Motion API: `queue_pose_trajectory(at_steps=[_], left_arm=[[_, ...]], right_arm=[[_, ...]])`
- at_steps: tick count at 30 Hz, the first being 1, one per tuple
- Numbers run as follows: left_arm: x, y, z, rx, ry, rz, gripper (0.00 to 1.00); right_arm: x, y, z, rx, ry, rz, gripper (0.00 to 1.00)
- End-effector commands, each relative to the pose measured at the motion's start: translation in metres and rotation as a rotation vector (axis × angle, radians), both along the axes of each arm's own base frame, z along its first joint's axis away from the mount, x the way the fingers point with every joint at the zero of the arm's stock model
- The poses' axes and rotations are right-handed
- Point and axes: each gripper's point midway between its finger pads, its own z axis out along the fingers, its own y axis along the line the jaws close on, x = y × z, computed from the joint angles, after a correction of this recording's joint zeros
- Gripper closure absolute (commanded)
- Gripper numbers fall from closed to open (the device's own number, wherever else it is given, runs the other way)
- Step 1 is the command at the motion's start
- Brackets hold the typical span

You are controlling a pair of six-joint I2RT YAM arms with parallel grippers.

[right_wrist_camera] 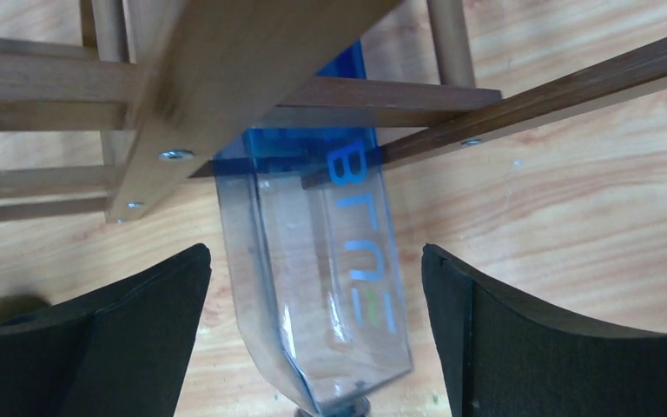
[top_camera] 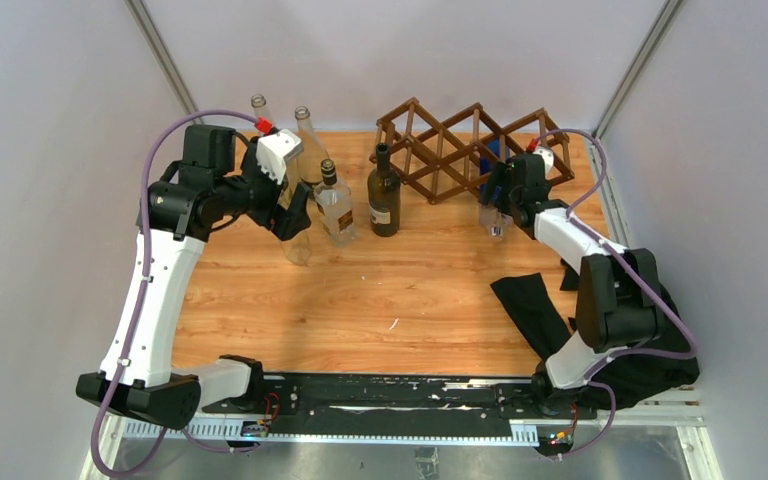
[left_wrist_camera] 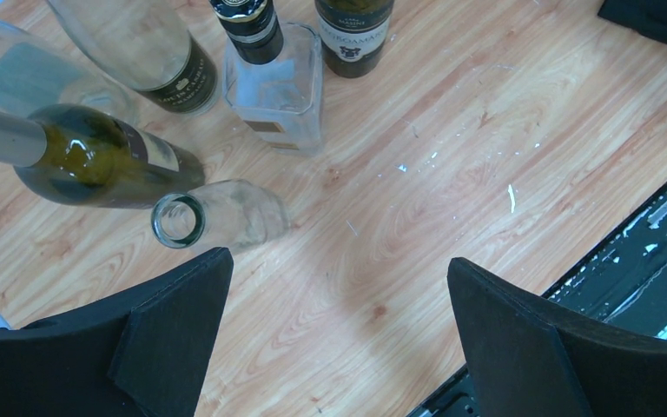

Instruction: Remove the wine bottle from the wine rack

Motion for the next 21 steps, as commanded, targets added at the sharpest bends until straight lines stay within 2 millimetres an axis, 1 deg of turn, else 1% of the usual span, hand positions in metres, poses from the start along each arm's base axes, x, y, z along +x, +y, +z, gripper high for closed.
queue_pose_trajectory(at_steps=[1, 4, 7, 11, 13, 14, 15, 16, 18, 19, 21], left_arm=[[0.0, 0.0, -0.001, -0.005, -0.004, -0.007, 0.0], [0.0, 0.0, -0.004, -0.004, 0.006, -0.006, 0.0], [-0.001, 0.001, -0.005, 0.0, 0.003, -0.007, 0.0], [-0.002, 0.001, -0.004, 0.003, -0.006, -0.01, 0.0], [-0.003, 0.001, -0.003, -0.001, -0.004, -0.011, 0.0], [-0.003, 0.0, -0.003, -0.003, -0.003, -0.012, 0.0], [-0.004, 0.0, -0.003, -0.004, -0.003, -0.012, 0.0], [-0.004, 0.0, -0.004, -0.005, -0.002, -0.012, 0.0], [-0.005, 0.0, -0.004, -0.008, -0.001, -0.013, 0.0], [-0.005, 0.0, -0.004, -0.009, -0.001, -0.013, 0.0], [-0.006, 0.0, -0.003, -0.008, -0.002, -0.012, 0.0]], right_arm=[[0.019, 0.002, -0.011, 0.047, -0.053, -0.01, 0.07], [0.021, 0.008, -0.024, 0.089, -0.046, -0.007, 0.11], [0.017, 0.014, -0.038, 0.141, -0.045, -0.015, 0.17], [0.013, 0.021, -0.044, 0.192, -0.078, -0.005, 0.23], [0.012, 0.025, -0.045, 0.215, -0.086, 0.008, 0.28], [0.012, 0.027, -0.044, 0.225, -0.093, 0.017, 0.32], [0.012, 0.028, -0.041, 0.234, -0.105, 0.018, 0.38], [0.01, 0.032, -0.039, 0.255, -0.114, 0.038, 0.41], [0.006, 0.035, -0.031, 0.276, -0.136, 0.05, 0.53], [0.004, 0.035, -0.027, 0.281, -0.146, 0.052, 0.61], [-0.001, 0.035, -0.02, 0.29, -0.162, 0.052, 0.72]])
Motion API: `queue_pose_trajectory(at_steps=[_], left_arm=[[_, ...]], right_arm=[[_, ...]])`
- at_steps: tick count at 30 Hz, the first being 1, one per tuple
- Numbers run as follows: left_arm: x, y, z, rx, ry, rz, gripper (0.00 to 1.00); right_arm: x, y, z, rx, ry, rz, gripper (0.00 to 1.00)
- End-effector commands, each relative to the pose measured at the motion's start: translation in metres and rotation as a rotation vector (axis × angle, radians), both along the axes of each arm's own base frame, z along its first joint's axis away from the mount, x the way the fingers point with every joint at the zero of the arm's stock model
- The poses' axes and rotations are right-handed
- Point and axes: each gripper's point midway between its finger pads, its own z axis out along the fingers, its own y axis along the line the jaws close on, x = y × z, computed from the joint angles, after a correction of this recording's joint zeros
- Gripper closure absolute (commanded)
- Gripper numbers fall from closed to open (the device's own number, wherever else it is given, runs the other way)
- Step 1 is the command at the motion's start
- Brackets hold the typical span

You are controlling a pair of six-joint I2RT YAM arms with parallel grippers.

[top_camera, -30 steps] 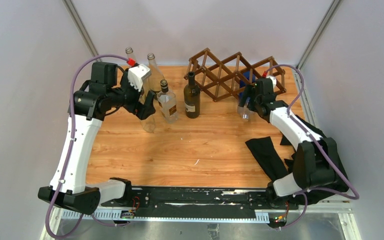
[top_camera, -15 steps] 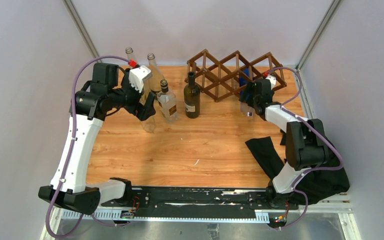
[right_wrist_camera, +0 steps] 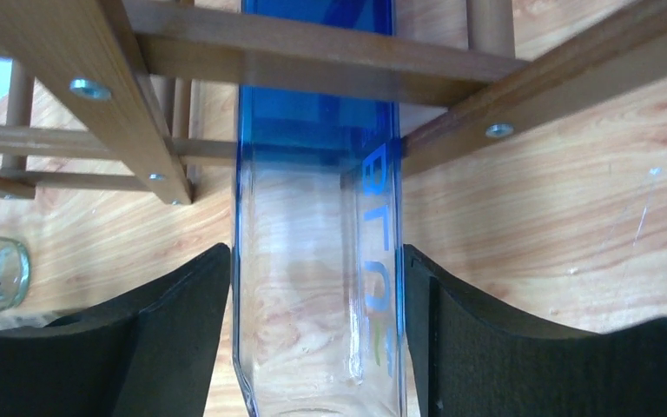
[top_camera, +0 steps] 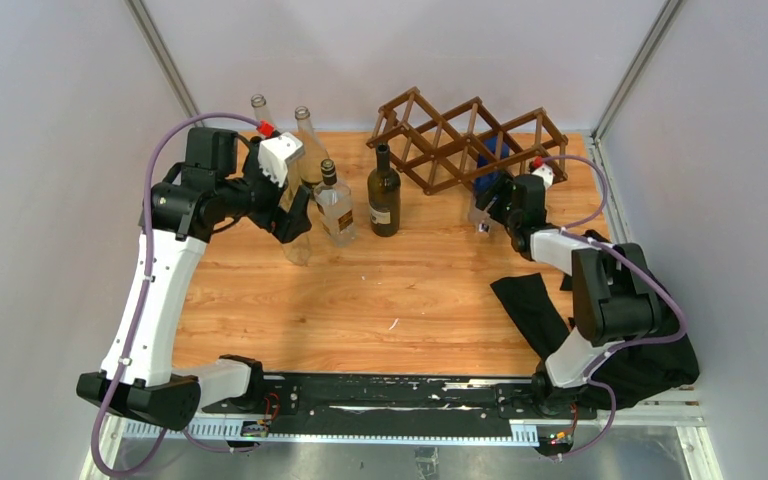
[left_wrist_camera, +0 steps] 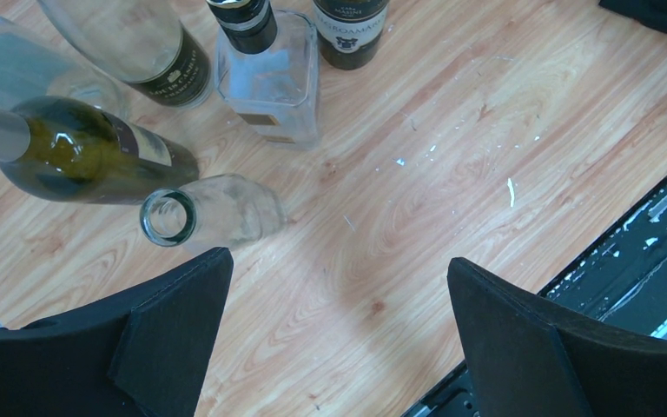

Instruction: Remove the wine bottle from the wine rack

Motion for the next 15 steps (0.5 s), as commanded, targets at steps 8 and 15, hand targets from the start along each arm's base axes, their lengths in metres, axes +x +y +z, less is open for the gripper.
queue_pose_trajectory(at_steps=[8, 15], left_arm=[[-0.01, -0.002, 0.008, -0.033, -0.025, -0.013, 0.0], [-0.017, -0.009, -0.002, -0.055, 0.006, -0.059, 0.0]], right_arm=[[-0.048, 0.007, 0.028, 0.086, -0.051, 0.053, 1.0], [-0.081, 0.01, 0.032, 0.113, -0.06, 0.085, 1.0]])
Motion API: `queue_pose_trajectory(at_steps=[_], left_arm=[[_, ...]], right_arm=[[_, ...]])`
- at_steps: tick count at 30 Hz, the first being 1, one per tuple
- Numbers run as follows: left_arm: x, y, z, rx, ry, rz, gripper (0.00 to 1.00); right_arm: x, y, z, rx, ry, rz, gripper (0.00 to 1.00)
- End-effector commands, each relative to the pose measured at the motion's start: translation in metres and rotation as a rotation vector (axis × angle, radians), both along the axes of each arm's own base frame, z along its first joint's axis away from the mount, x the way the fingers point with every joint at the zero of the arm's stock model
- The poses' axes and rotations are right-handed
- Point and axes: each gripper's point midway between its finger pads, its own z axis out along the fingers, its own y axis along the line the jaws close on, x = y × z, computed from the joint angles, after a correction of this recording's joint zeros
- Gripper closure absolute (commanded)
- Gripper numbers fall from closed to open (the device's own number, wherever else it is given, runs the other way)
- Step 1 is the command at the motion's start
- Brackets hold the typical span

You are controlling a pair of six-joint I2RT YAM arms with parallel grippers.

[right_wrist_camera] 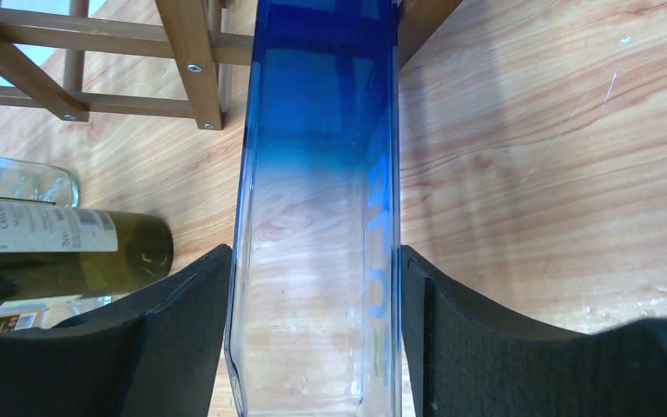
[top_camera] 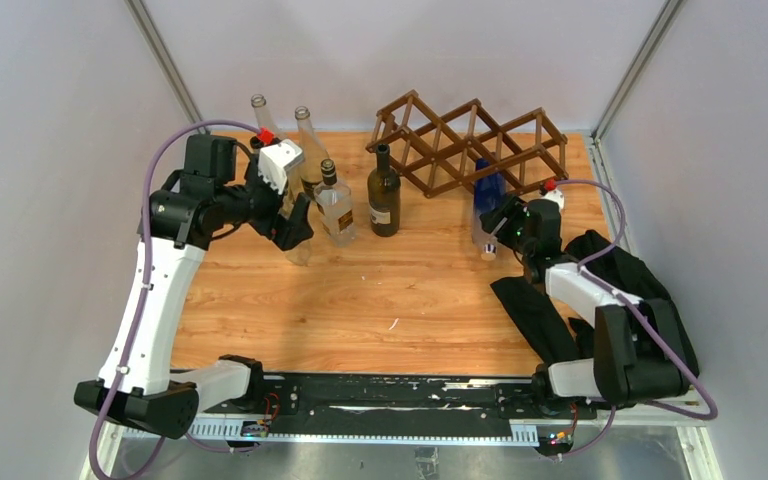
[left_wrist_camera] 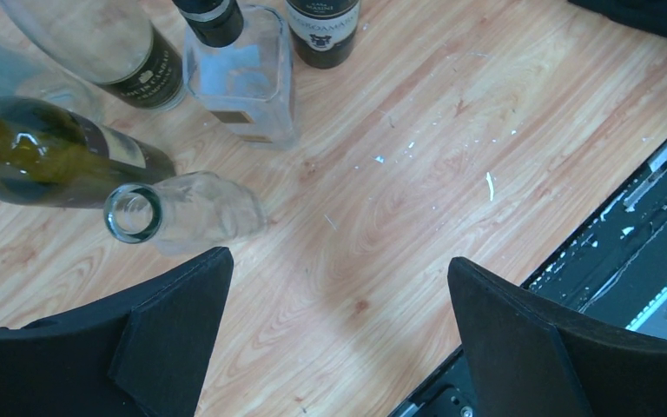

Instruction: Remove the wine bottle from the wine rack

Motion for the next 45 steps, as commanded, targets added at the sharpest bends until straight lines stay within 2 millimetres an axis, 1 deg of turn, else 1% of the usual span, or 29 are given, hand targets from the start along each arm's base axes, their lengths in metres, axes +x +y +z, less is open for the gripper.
queue_pose_trajectory(at_steps=[1, 7, 12, 15, 18, 22, 27, 28, 29, 31, 33, 35, 36, 37, 40, 45], left_arm=[[-0.005, -0.004, -0.002, -0.024, 0.005, -0.032, 0.0], [-0.005, -0.006, -0.01, -0.014, 0.016, -0.06, 0.0], [-0.002, -0.008, -0.015, -0.018, 0.035, -0.074, 0.0], [-0.002, -0.011, -0.014, -0.028, 0.034, -0.087, 0.0], [0.0, -0.012, -0.01, -0.032, 0.023, -0.09, 0.0], [0.001, -0.012, -0.005, -0.036, 0.011, -0.089, 0.0], [0.001, -0.012, -0.005, -0.035, 0.01, -0.086, 0.0], [0.001, -0.012, -0.004, -0.035, 0.01, -0.086, 0.0], [0.001, -0.012, -0.004, -0.035, 0.009, -0.085, 0.0], [0.002, -0.012, -0.004, -0.036, 0.009, -0.086, 0.0], [0.002, -0.012, -0.002, -0.036, 0.005, -0.087, 0.0], [0.002, -0.012, -0.001, -0.036, 0.002, -0.088, 0.0], [0.002, -0.012, -0.001, -0.035, -0.002, -0.089, 0.0], [0.002, -0.012, 0.0, -0.036, -0.004, -0.089, 0.0], [0.003, -0.012, 0.002, -0.036, -0.008, -0.089, 0.0], [0.003, -0.012, 0.002, -0.035, -0.01, -0.09, 0.0]], right_arm=[[-0.014, 0.006, 0.018, 0.053, -0.059, 0.034, 1.0], [-0.046, 0.007, 0.016, 0.094, -0.058, 0.046, 1.0], [-0.074, 0.003, 0.008, 0.081, -0.03, 0.053, 1.0], [-0.087, 0.001, -0.009, 0.063, 0.011, 0.056, 1.0], [-0.096, -0.003, -0.037, 0.031, 0.088, 0.052, 1.0], [-0.099, 0.0, -0.061, 0.019, 0.158, 0.075, 1.0], [-0.1, -0.001, -0.083, -0.019, 0.252, 0.072, 1.0], [-0.1, -0.001, -0.086, -0.023, 0.266, 0.073, 0.95], [-0.099, -0.002, -0.087, -0.024, 0.279, 0.068, 0.86], [-0.096, -0.005, -0.086, -0.034, 0.291, 0.046, 0.62], [-0.092, -0.012, -0.081, -0.051, 0.293, 0.005, 0.41], [-0.086, -0.016, -0.073, -0.063, 0.279, -0.025, 0.23], [-0.082, -0.019, -0.069, -0.069, 0.269, -0.041, 0.17], [-0.077, -0.021, -0.064, -0.073, 0.256, -0.058, 0.16], [-0.064, -0.018, -0.055, -0.059, 0.23, -0.062, 0.14], [-0.047, -0.015, -0.051, -0.051, 0.216, -0.06, 0.13]])
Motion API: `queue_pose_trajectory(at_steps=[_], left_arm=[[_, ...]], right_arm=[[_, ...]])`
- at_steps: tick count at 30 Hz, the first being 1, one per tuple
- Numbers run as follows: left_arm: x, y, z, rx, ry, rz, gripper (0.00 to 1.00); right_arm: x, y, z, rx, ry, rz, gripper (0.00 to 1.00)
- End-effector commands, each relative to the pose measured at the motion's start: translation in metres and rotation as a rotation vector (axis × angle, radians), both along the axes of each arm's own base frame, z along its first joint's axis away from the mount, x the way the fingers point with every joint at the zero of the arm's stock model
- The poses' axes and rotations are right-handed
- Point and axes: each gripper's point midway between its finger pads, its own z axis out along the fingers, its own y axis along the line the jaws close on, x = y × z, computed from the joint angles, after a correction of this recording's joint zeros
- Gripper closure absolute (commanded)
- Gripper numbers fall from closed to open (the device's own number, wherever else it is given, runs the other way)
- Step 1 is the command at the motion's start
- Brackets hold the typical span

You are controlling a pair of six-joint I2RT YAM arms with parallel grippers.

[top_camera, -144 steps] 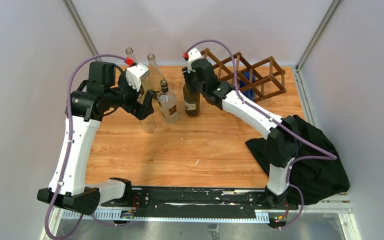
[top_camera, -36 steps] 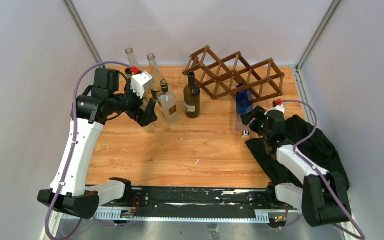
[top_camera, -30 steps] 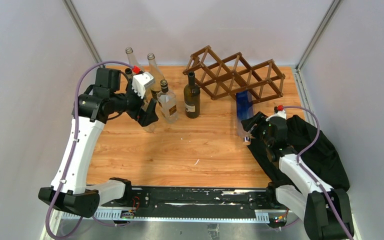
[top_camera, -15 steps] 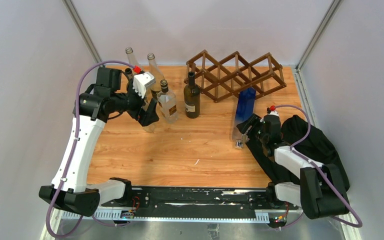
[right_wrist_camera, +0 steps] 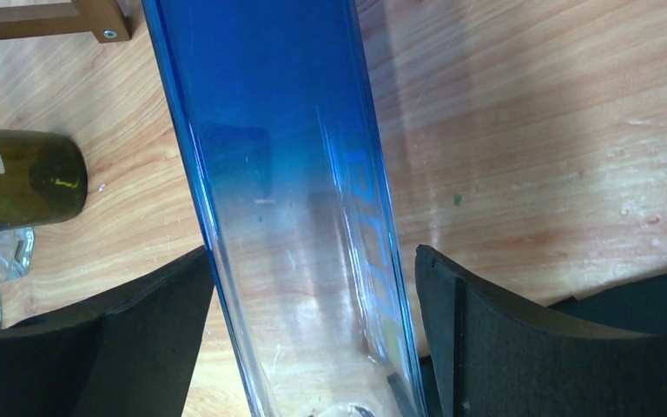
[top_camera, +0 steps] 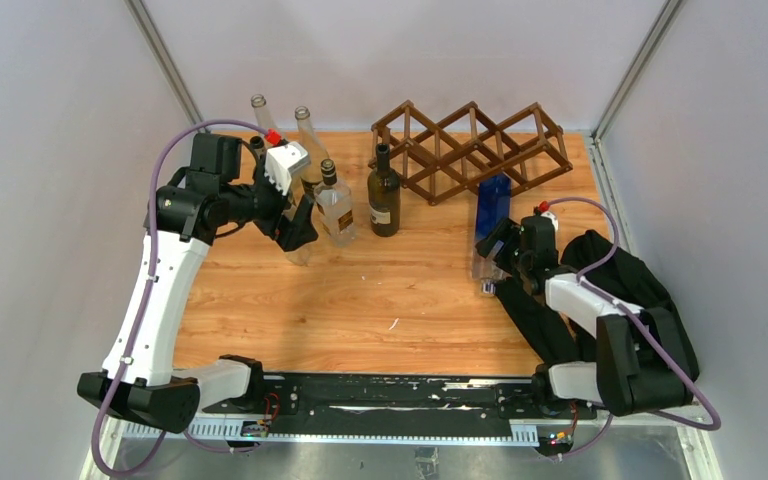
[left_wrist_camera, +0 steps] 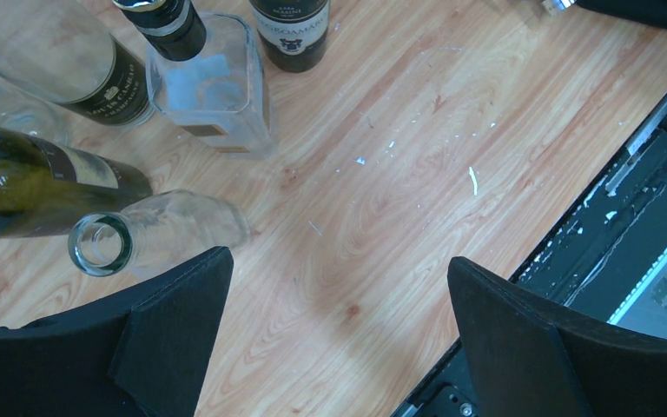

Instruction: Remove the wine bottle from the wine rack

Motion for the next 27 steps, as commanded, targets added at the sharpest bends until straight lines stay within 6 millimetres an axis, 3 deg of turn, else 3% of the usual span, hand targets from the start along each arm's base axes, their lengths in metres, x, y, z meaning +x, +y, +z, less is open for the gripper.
queue_pose_trajectory(at_steps=[1, 5, 9, 13, 17, 22, 27], left_arm=[[0.004, -0.001, 0.011, -0.012, -0.041, -0.011, 0.0], [0.004, 0.0, 0.012, -0.009, -0.046, -0.011, 0.0], [0.003, 0.0, 0.011, -0.007, -0.045, -0.012, 0.0], [0.002, 0.0, 0.008, -0.002, -0.042, -0.014, 0.0], [0.001, 0.0, 0.004, 0.001, -0.037, -0.023, 0.0], [-0.001, -0.002, 0.003, -0.007, -0.031, -0.038, 0.0], [-0.003, -0.005, 0.003, -0.016, -0.035, -0.064, 0.0]], right_arm=[[0.015, -0.007, 0.0, -0.038, 0.005, -0.044, 0.13], [0.021, 0.007, -0.006, 0.007, 0.007, 0.018, 0.15], [0.021, 0.02, -0.014, 0.077, -0.003, 0.064, 0.29], [0.016, 0.022, -0.008, 0.119, -0.037, 0.064, 0.58], [0.006, 0.018, 0.012, 0.112, -0.093, 0.059, 1.0], [-0.016, 0.017, 0.036, 0.121, -0.152, 0.079, 1.0], [-0.05, 0.019, 0.043, 0.15, -0.143, 0.108, 1.0]])
